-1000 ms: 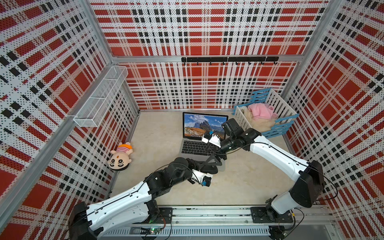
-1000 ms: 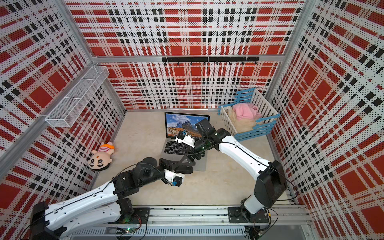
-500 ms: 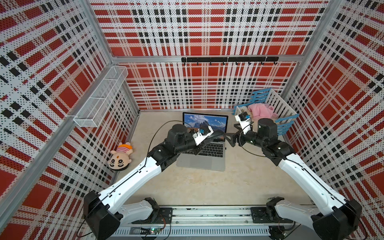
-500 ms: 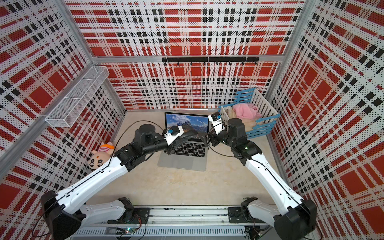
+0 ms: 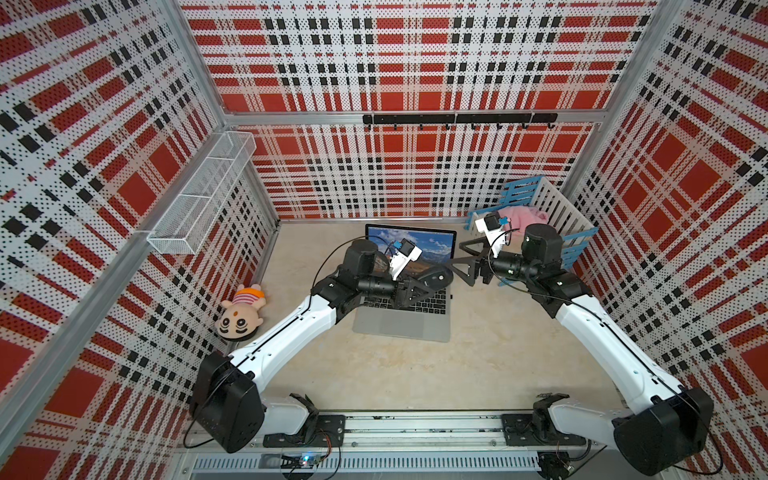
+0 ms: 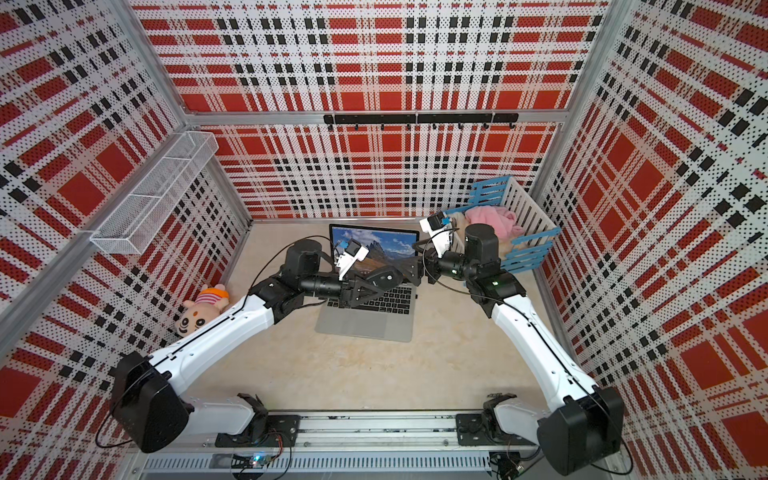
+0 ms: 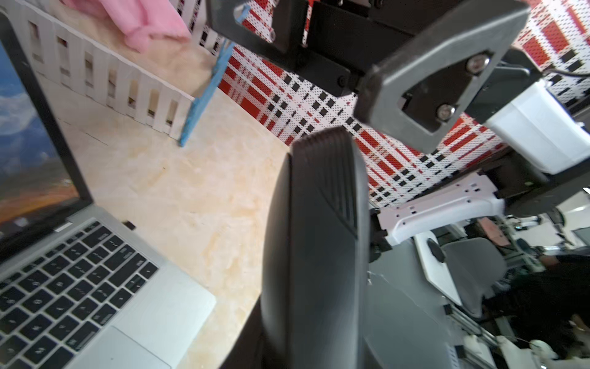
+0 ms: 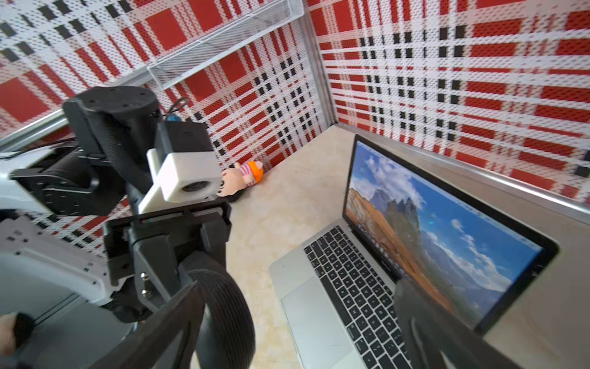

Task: Remove the wireless mouse receiver from the laptop
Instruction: Pick up the mouse from the center of the board.

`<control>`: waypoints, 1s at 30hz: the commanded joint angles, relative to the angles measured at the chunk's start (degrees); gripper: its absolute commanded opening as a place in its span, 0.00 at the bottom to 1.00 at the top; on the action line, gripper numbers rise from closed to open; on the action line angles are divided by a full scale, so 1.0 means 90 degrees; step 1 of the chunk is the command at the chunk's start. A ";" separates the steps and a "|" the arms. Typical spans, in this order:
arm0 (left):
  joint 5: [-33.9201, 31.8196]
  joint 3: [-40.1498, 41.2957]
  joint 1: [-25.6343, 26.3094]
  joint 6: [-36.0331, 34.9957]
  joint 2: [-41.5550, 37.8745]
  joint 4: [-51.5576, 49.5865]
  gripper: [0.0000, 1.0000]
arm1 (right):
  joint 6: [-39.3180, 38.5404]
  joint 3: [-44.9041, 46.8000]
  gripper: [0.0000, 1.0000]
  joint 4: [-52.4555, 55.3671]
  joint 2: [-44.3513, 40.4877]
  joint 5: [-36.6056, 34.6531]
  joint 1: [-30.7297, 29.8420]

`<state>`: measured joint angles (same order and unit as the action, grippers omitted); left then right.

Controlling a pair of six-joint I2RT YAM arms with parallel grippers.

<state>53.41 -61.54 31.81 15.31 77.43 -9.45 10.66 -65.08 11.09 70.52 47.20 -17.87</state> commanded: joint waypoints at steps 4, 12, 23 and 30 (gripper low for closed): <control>0.0801 0.0079 -0.0289 0.0427 -0.0068 0.0220 0.00 | -0.0125 -0.0471 0.99 0.0623 0.0403 0.1556 -0.0124; 0.0911 0.0202 -0.0389 0.0351 -0.0058 0.0220 0.00 | -0.0418 -0.0818 0.92 0.1204 0.0888 0.1546 -0.0592; 0.0965 0.0288 -0.0517 0.0350 -0.0188 0.0206 0.00 | -0.0230 -0.0767 0.62 0.0951 0.1126 0.1713 -0.0656; 0.1023 0.0282 -0.0515 0.0350 -0.0213 0.0217 0.00 | -0.0193 -0.0825 0.62 0.0887 0.1304 0.1816 -0.0797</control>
<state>61.17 -59.40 27.66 18.68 77.23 -9.39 8.69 -71.50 19.90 81.34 61.93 -24.32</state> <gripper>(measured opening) 0.262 0.617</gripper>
